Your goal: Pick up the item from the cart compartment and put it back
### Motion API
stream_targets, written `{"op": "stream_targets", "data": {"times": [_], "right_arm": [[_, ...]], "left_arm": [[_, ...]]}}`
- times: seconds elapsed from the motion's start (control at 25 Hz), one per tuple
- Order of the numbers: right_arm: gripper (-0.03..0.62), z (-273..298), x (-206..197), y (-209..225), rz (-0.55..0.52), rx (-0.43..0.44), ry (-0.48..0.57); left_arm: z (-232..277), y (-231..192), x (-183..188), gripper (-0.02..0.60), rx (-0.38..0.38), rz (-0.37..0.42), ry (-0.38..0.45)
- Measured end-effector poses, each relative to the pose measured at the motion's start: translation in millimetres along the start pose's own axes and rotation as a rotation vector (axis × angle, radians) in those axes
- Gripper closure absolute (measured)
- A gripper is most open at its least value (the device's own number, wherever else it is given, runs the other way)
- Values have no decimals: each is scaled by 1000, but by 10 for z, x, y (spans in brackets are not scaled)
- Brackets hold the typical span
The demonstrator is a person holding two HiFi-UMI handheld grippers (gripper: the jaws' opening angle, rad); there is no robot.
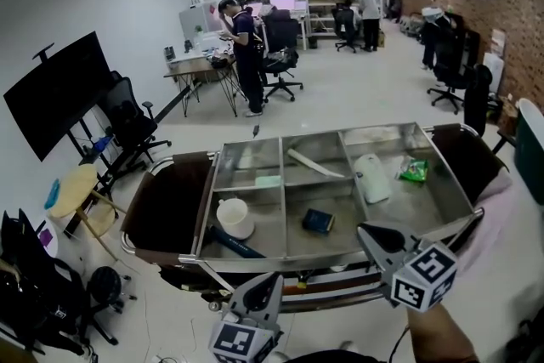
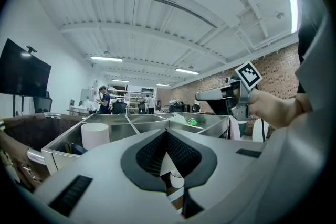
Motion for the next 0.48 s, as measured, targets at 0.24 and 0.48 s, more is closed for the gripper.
{"op": "stream_targets", "data": {"times": [0.24,0.48], "right_arm": [[588,-494,-191,-25,58,-52,47],[588,-733,-532,-144,58,-87,38]], "left_arm": [[-2,2,90,581,2,13,16],[-3,92,147,581,-12,35,22]]}}
Point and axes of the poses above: the fingertips, and each gripper's own axes: z forward along the fingers, y to its right, x out of its top, the point moved 9 cm from there along -z, backward along the fingers, and after that the axes turned 2 degrees about y, right-handed, at the moved point
